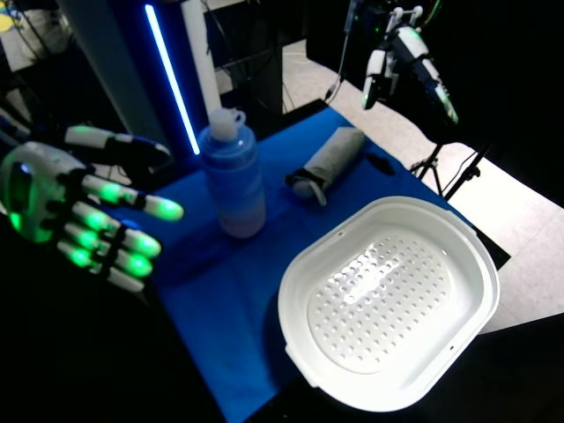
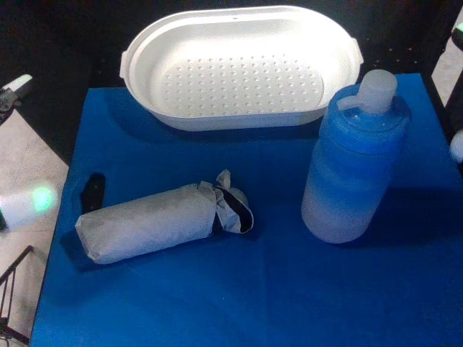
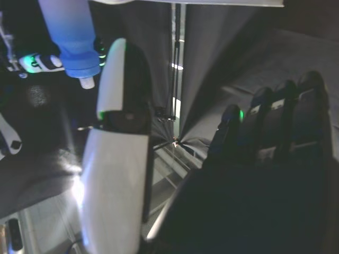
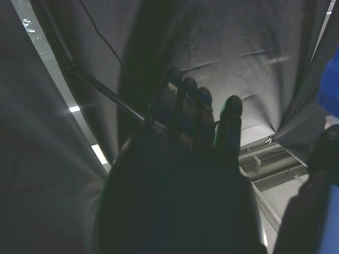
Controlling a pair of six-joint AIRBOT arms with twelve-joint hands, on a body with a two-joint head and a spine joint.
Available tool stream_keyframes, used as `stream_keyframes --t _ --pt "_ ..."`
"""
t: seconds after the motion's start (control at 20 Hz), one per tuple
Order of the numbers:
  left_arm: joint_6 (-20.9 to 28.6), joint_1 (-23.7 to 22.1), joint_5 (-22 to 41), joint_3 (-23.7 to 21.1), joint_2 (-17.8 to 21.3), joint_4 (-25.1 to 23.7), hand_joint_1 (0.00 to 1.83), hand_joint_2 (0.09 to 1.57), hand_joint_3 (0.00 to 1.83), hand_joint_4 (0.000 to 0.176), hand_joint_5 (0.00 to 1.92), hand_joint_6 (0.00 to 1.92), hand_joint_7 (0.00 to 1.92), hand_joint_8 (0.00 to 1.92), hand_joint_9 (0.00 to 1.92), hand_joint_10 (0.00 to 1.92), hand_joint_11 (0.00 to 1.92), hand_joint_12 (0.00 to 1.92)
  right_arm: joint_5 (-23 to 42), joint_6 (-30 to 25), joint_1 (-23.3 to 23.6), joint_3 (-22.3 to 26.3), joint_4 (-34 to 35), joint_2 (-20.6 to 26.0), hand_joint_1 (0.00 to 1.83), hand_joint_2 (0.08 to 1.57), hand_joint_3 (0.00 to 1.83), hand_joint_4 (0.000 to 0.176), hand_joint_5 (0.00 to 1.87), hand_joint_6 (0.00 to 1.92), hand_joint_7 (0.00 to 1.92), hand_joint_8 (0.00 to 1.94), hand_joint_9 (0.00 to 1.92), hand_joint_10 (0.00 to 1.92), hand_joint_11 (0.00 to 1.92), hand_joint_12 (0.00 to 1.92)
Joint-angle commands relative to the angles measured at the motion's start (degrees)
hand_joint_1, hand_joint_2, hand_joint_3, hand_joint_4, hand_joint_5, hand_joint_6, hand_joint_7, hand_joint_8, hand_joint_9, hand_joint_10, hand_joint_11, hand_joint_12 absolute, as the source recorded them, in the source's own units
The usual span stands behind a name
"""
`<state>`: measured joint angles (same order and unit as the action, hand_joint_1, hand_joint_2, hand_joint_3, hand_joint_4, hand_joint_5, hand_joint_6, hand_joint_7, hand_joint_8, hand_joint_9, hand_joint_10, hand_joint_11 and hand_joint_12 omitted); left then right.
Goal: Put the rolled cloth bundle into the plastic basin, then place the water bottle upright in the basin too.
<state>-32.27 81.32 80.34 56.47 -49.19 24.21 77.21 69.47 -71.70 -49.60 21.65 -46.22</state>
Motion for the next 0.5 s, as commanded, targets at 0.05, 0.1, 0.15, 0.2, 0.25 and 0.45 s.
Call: stream_keyframes --t 0.05,0.1,0.15,0.2,0.25,0.45 --pt "0.56 -0.21 7.73 0.21 -0.03 -0.06 0.12 1.06 0.00 0.176 0.03 0.00 0.00 0.00 0.00 0.00 0.00 0.00 6.68 -0.42 0.29 -0.40 -0.16 -0.17 0.26 1.30 0.01 0.151 0.07 0.00 0.08 0.00 0.08 0.00 0.01 0.23" --pt "0.72 -0.21 7.99 0.08 0.01 -0.49 0.17 1.04 0.00 0.164 0.01 0.00 0.00 0.00 0.00 0.00 0.00 0.00 6.68 -0.42 0.29 -0.45 -0.15 -0.23 0.25 1.31 0.01 0.145 0.07 0.00 0.08 0.00 0.09 0.00 0.01 0.23" --pt "0.76 -0.22 8.21 -0.16 0.26 -1.21 0.29 0.99 0.00 0.137 0.01 0.00 0.00 0.00 0.00 0.00 0.00 0.00 6.68 -0.42 0.29 -0.50 -0.15 -0.24 0.25 1.32 0.01 0.142 0.07 0.00 0.08 0.00 0.09 0.00 0.01 0.22" --pt "0.75 -0.33 8.40 -0.38 0.59 -2.27 0.34 0.95 0.00 0.132 0.00 0.00 0.00 0.00 0.00 0.00 0.00 0.00 6.65 -0.42 0.29 -0.54 -0.15 -0.24 0.25 1.33 0.01 0.137 0.07 0.00 0.08 0.00 0.09 0.00 0.00 0.21" --pt "0.74 -0.81 8.29 -0.50 1.04 -3.81 0.36 0.93 0.00 0.153 0.00 0.00 0.00 0.00 0.00 0.00 0.01 0.01 6.52 -0.42 0.29 -0.59 -0.15 -0.24 0.25 1.33 0.01 0.141 0.07 0.00 0.08 0.00 0.09 0.00 0.00 0.21" --pt "0.01 -7.99 -0.48 -0.36 4.37 -16.12 0.67 0.78 0.00 0.176 0.14 0.01 0.16 0.01 0.11 0.01 0.08 0.04 6.21 -0.42 0.31 -0.85 -0.14 -0.35 0.24 1.34 0.01 0.138 0.06 0.00 0.08 0.00 0.09 0.00 0.01 0.21"
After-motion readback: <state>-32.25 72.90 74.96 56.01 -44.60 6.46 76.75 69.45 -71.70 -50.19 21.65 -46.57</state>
